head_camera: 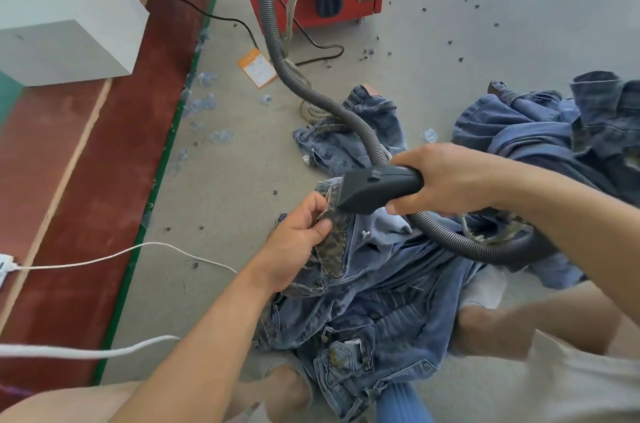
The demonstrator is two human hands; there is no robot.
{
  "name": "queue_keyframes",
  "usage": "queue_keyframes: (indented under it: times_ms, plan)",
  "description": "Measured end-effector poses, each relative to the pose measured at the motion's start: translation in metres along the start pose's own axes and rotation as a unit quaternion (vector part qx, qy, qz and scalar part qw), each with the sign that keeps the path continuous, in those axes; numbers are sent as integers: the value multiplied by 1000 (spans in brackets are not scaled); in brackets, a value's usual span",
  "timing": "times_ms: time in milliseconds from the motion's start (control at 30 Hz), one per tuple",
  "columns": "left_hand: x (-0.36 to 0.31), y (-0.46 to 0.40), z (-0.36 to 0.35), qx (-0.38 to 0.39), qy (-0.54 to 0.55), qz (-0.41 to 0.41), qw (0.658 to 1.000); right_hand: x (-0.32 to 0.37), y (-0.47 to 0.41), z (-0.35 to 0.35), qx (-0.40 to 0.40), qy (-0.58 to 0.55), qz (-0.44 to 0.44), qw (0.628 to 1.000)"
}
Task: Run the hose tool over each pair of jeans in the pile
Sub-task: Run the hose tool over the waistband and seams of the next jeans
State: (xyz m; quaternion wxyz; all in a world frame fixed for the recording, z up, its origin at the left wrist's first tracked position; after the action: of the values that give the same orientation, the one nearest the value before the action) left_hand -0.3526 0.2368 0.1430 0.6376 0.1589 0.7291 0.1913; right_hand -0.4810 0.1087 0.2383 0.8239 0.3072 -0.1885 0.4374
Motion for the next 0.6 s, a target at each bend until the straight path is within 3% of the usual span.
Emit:
queue_keyframes:
  times_ms: [367, 600]
  plan:
    - [-7, 3, 11, 8, 22, 6, 1000, -17, 9, 26, 0, 153, 13, 988]
    - [-10, 6, 2, 30, -33, 12, 999, 14, 3, 0, 37, 65, 76, 994]
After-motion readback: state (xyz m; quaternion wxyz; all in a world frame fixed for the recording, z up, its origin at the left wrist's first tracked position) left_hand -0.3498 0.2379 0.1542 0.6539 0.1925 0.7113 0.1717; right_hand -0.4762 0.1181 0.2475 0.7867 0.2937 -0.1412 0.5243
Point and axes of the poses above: each hand's wrist, its own y-axis away from the middle knuckle, its own z-axis out of the back of the hand, x = y × z, the point moved 10 cm from there along -y, towards the middle knuckle, and after that the axes turned 7 degrees about z, right-handed, at the moved point
